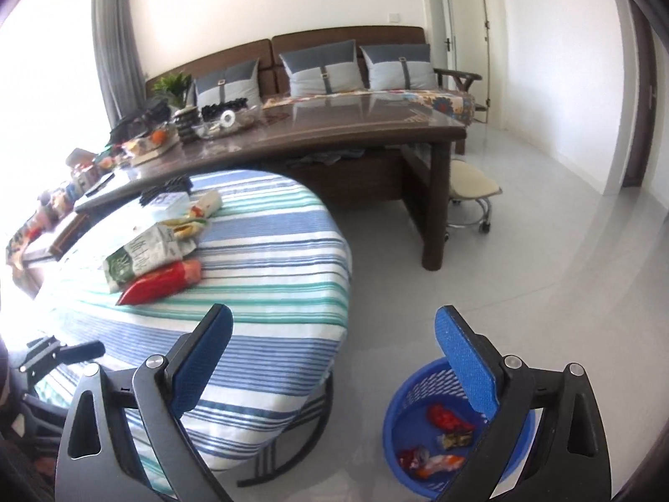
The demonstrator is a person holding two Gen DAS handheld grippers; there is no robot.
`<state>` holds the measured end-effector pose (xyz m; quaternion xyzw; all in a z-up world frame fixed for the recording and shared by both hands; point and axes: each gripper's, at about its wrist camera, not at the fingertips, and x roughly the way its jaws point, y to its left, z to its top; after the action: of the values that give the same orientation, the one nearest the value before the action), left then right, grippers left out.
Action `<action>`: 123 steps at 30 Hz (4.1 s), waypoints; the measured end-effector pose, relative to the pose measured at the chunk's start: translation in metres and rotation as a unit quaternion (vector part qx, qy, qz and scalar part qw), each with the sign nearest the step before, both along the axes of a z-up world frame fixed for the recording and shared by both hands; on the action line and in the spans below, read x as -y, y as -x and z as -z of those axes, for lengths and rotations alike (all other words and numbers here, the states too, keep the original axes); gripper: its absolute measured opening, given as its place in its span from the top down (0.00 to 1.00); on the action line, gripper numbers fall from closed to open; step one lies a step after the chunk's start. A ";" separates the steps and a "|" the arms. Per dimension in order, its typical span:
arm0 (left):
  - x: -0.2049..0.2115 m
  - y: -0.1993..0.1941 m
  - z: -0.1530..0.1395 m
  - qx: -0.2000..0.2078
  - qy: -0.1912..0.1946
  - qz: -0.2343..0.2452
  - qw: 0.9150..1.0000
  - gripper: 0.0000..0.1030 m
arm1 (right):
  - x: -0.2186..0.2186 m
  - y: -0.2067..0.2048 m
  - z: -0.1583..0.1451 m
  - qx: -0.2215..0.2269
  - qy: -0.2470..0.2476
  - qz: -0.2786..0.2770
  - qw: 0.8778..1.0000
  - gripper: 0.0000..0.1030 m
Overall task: Collect trash
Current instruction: 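Move both tools back over the table toward the milk carton, then grasp the white-and-green milk carton with the left gripper, then grasp the long red snack wrapper with the right gripper while the left gripper holds the carton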
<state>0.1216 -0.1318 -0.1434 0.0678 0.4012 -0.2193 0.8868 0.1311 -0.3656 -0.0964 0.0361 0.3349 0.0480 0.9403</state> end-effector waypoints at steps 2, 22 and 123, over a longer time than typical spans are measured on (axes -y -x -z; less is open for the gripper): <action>-0.022 -0.003 0.000 0.002 -0.003 -0.020 1.000 0.30 | -0.032 0.000 0.009 -0.011 0.013 -0.030 0.999 0.05; -0.079 -0.035 0.024 -0.037 -0.011 -0.072 0.997 0.30 | -0.135 -0.006 0.069 -0.083 0.072 -0.133 0.985 0.05; -0.165 -0.055 0.005 -0.033 0.022 -0.099 0.994 0.31 | -0.110 -0.045 0.053 -0.145 0.028 -0.120 0.982 0.15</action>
<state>0.1765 0.0333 -0.1481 0.0008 0.4297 -0.1412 0.8919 0.1759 -0.2558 -0.1495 -0.0240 0.4712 0.1451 0.8697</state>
